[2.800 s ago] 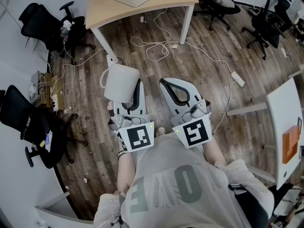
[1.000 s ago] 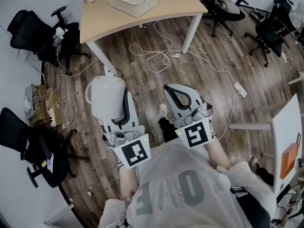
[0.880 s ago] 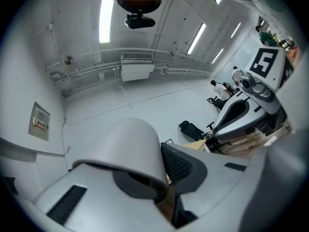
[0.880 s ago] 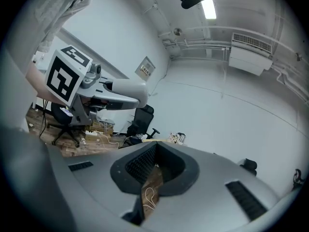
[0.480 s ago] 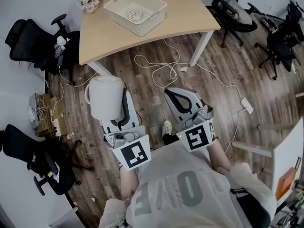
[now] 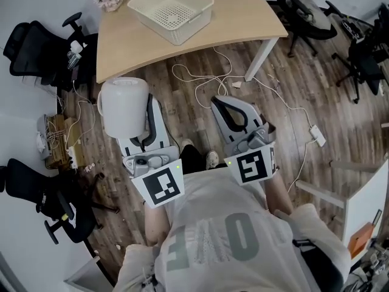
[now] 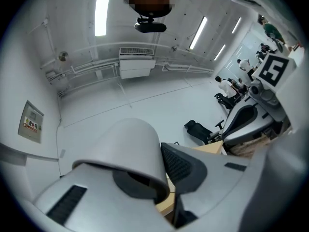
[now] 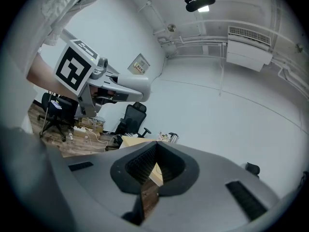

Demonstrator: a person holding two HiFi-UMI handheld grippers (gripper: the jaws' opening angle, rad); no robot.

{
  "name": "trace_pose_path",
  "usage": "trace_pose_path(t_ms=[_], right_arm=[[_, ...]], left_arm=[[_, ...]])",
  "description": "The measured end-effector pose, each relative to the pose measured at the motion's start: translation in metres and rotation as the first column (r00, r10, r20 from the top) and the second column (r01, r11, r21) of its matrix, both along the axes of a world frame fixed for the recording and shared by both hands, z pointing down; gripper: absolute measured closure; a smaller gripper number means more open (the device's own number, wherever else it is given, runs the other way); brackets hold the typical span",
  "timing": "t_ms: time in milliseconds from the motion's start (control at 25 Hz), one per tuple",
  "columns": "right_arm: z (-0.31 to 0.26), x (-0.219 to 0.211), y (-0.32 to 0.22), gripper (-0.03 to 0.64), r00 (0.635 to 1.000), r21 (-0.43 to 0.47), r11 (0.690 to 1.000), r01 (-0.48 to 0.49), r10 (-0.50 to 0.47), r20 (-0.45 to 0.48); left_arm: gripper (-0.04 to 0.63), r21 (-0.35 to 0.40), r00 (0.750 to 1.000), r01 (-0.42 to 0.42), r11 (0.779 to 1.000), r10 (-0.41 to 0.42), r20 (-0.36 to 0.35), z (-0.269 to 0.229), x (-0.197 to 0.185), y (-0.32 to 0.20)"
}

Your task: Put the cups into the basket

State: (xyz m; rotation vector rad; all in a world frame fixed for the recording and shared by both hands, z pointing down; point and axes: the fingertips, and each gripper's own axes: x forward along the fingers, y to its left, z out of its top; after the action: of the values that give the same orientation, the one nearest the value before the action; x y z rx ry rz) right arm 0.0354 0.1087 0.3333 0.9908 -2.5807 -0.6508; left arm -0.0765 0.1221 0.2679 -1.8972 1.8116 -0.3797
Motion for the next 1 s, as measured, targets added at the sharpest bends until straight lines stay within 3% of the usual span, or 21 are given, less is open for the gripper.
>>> trace_pose_path(t_ms=[120, 520, 1000], right_arm=[[0.000, 0.002, -0.006, 0.618, 1.000, 0.015, 1.000, -0.009, 0.009, 0.003], [0.003, -0.002, -0.041, 0.618, 0.998, 0.038, 0.998, -0.052, 0.053, -0.027], [0.011, -0.037, -0.141, 0.618, 0.992, 0.023, 0.997, -0.068, 0.070, -0.105]], left_arm=[[0.547, 0.002, 0.999, -0.016, 1.000, 0.016, 0.034, 0.003, 0.008, -0.005], [0.548, 0.020, 0.994, -0.098, 0.995, 0.096, 0.053, 0.013, 0.016, -0.054], [0.548, -0.006, 0.992, -0.125, 0.992, 0.125, -0.009, 0.026, -0.018, -0.162]])
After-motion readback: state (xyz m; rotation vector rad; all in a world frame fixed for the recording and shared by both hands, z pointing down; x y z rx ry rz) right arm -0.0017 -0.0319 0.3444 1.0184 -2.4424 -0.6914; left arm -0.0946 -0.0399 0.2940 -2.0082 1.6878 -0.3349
